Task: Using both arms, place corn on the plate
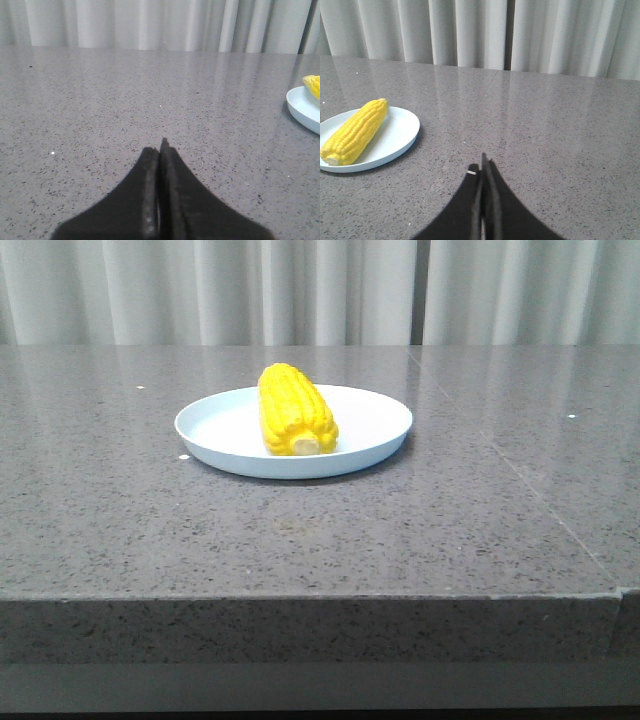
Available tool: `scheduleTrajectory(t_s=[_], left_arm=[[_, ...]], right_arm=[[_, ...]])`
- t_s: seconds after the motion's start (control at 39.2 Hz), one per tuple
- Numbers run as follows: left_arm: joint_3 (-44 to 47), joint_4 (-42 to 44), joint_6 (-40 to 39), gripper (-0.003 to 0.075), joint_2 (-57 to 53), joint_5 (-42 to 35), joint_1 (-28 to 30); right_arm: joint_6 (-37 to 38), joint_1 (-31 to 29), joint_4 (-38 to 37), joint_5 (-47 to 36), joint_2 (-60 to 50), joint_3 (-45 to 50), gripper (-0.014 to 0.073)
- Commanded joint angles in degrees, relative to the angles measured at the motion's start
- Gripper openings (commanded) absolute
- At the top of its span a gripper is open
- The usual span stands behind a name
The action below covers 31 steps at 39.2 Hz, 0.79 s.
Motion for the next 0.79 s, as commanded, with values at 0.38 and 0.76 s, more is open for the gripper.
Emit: scheduleTrajectory(t_s=[0.38,0.76], left_arm=[[1.28,-0.32,-0.16,-0.0020,-0.97,-4.80,0.21],[1.28,-0.32,-0.16,-0.0020,-0.97,-4.80,0.21]], right_arm=[[-0.60,-8.11,4.31,-15.37,-5.07,17.49,-0.0069],[-0.60,-8.38,4.44,-16.15,-5.85,19.81,-0.0069]])
